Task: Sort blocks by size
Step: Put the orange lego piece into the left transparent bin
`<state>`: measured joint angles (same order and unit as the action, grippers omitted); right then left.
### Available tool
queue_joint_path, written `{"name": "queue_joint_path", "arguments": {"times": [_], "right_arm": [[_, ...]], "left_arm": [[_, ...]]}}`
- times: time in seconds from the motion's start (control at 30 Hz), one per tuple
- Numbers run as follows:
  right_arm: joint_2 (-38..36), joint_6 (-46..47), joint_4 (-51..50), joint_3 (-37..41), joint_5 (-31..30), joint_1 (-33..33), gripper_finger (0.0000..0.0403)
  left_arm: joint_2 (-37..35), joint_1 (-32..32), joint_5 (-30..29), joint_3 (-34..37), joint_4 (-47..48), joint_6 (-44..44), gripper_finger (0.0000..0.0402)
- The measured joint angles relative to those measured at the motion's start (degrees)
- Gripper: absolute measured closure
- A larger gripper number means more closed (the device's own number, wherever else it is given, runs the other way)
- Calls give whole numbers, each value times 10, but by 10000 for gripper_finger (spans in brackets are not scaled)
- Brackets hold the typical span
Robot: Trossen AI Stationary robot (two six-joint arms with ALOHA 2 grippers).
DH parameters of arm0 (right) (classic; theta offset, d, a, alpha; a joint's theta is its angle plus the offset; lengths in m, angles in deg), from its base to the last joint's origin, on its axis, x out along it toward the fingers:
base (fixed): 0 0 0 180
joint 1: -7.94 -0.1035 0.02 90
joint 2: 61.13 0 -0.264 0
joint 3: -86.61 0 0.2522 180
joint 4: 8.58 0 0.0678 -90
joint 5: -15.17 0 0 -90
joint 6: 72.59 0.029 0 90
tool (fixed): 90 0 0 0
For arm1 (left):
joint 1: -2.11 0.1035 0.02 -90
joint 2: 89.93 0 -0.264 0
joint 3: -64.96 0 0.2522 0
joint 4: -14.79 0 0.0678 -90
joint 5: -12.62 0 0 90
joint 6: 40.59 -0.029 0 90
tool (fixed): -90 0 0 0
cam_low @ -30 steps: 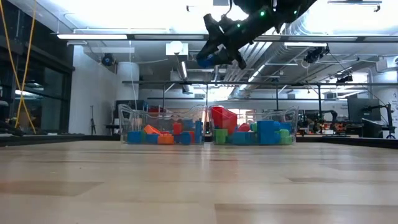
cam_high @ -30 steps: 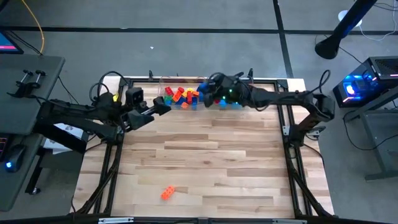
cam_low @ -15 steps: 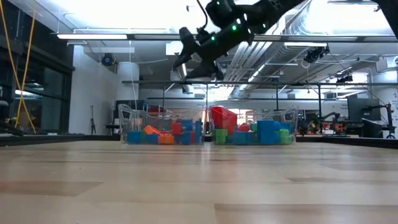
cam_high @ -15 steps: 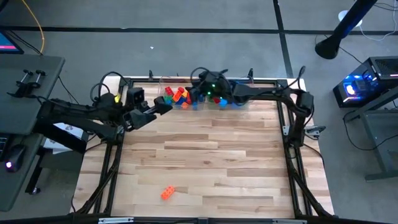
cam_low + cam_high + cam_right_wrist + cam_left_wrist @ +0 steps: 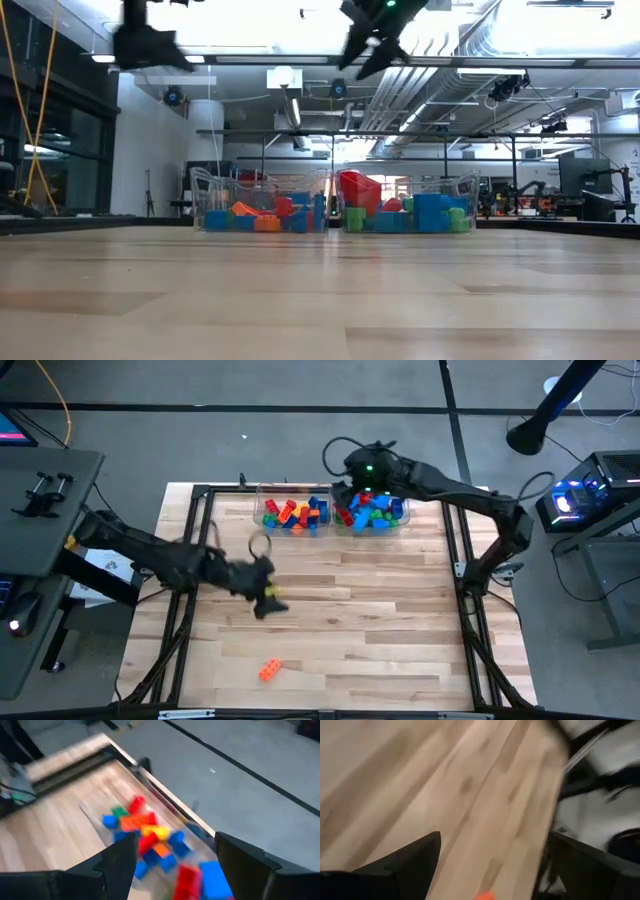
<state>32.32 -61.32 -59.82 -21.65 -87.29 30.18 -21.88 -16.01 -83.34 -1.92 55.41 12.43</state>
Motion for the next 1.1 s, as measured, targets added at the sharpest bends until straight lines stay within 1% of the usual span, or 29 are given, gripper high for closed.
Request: {"name": "queue_joint_path", "arguments": {"times": [0.17, 0.23, 0.27, 0.37, 0.53, 0.67, 0.73, 0.9, 1.1], "right_arm": [[-24, 4, -125, 0, -61, 0, 144], [-25, 4, -162, 0, -70, 1, 144], [-25, 4, -174, 0, -71, 1, 144], [-24, -3, -189, 1, -70, 0, 144], [-23, -35, -184, 6, -64, 0, 144], [-23, -58, -184, 6, -62, 0, 144], [-23, -65, -184, 6, -62, 0, 144], [-23, -72, -185, 6, -61, 0, 144], [-23, -72, -202, 7, -52, 0, 144]], "left_arm": [[107, -103, -82, -75, 139, 111, 50], [156, -132, -91, -102, 179, 159, 50], [181, -143, -91, -113, 196, 181, 50], [249, -169, -76, -146, 201, 234, 51], [337, -194, -15, -197, 214, 308, 51], [368, -214, 5, -231, 213, 359, 51], [380, -224, 13, -241, 209, 370, 51], [409, -237, 41, -237, 213, 389, 51], [438, -235, 42, -237, 198, 388, 51]]}}
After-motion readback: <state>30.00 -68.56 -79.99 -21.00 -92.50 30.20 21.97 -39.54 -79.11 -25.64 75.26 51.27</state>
